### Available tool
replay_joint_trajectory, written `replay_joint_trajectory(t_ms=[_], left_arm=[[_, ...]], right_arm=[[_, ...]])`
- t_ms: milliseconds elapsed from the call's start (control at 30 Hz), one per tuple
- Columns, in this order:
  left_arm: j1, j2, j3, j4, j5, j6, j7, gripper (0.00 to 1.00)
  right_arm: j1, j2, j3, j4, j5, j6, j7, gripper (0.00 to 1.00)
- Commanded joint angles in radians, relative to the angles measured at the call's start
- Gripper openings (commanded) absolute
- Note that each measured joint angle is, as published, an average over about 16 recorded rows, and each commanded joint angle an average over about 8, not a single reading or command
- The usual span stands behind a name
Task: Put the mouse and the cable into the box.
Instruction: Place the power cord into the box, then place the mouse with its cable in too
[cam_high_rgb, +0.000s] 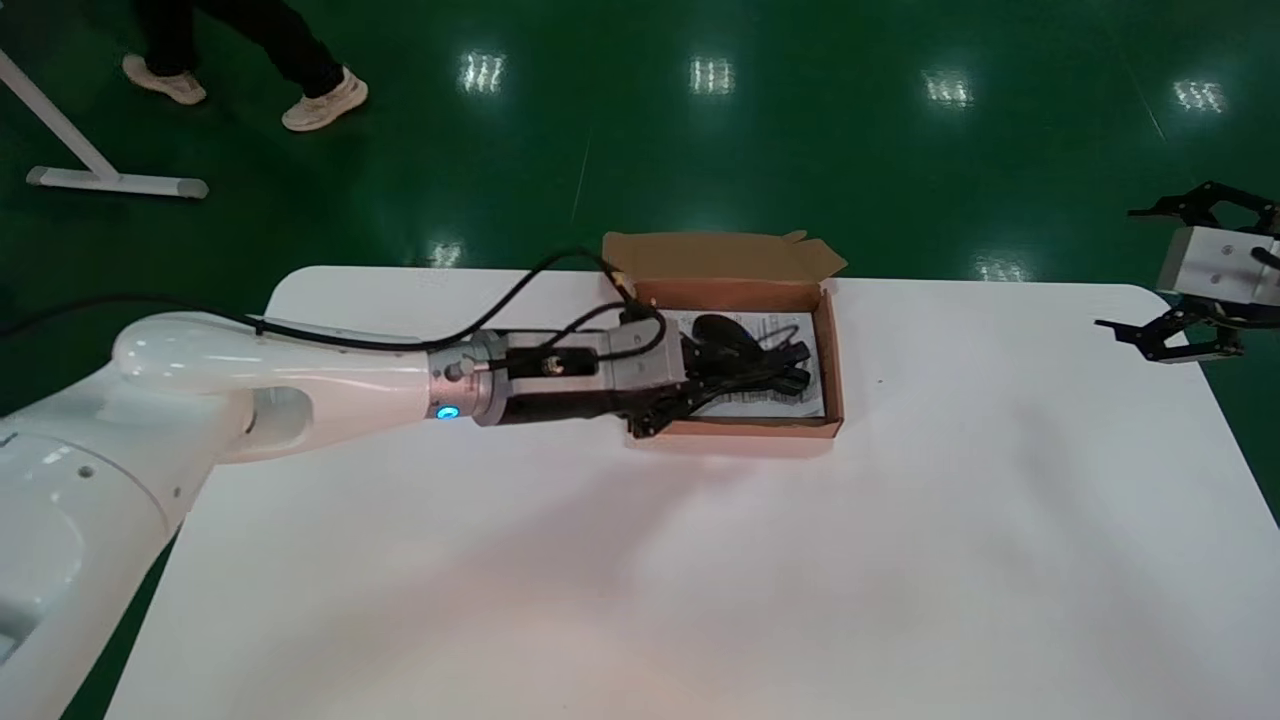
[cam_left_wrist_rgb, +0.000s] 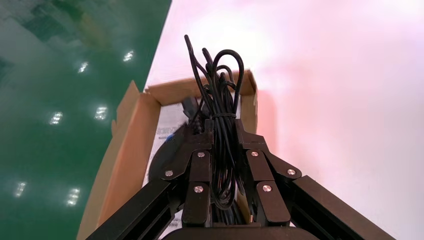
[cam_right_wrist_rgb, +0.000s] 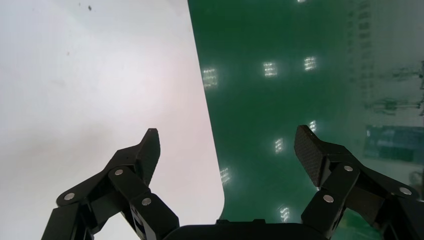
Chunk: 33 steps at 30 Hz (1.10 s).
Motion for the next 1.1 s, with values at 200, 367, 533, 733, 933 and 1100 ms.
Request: replay_joint_trajectory(t_ms=[200, 367, 533, 733, 933, 1100], left_arm=[[0.036, 0.001, 0.092, -0.090, 0.017, -0.059, -0.057, 0.00], [0.041, 0.004, 0.167, -0.139, 0.021, -0.148, -0.080, 0.00], [0.036, 0.005, 0.232, -0.174, 0.009, -0.234, -0.100, 0.00], [0.025, 0.006, 0.276, -0.196, -0.005, -0.288, -0.109, 0.10], [0.024, 0.006, 0.305, -0.211, -0.012, -0.312, -0.111, 0.83], [0.023, 0.006, 0.316, -0.216, -0.014, -0.319, -0.111, 1.00]], right_arm=[[0.021, 0.048, -0.016, 0.012, -0.022, -0.005, 0.002, 1.00], [0.037, 0.084, -0.033, 0.015, -0.047, -0.011, 0.001, 1.00], [0.036, 0.110, -0.046, 0.011, -0.066, -0.016, 0.001, 1.00], [0.033, 0.121, -0.052, 0.011, -0.074, -0.020, -0.002, 1.00], [0.032, 0.127, -0.054, 0.012, -0.076, -0.029, -0.005, 1.00], [0.030, 0.129, -0.054, 0.012, -0.077, -0.034, -0.006, 1.00]])
